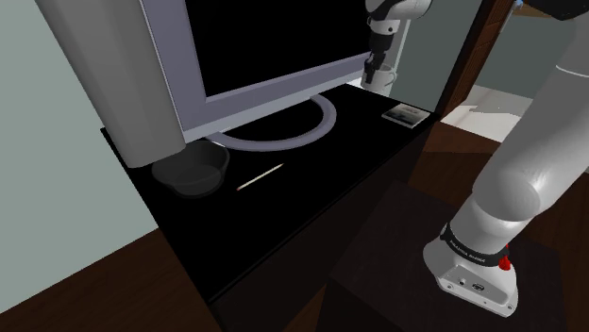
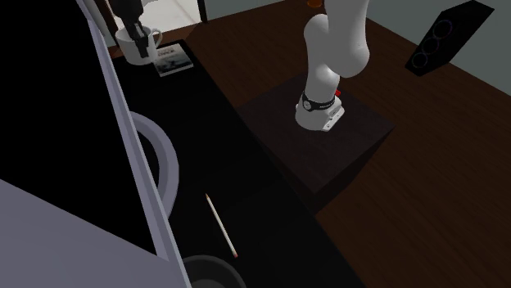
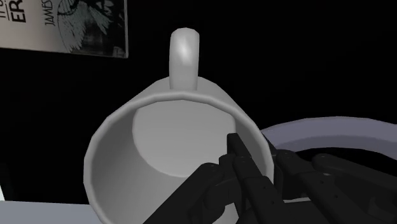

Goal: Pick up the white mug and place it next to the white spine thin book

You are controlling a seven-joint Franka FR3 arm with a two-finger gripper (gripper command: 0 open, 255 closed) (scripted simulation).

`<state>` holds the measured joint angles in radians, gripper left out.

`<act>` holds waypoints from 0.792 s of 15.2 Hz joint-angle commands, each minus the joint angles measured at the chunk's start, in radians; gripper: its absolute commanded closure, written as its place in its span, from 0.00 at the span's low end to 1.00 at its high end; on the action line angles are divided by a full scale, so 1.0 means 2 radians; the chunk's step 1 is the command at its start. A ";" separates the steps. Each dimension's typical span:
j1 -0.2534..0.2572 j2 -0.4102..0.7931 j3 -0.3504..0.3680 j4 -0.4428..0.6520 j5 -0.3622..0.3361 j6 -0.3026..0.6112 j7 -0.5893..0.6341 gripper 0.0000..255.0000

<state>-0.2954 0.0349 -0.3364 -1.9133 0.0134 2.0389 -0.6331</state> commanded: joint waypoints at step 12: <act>-0.030 0.079 -0.017 0.042 0.038 0.031 -0.062 1.00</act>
<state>-0.3550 0.1867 -0.3712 -1.8223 0.0870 2.0869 -0.7550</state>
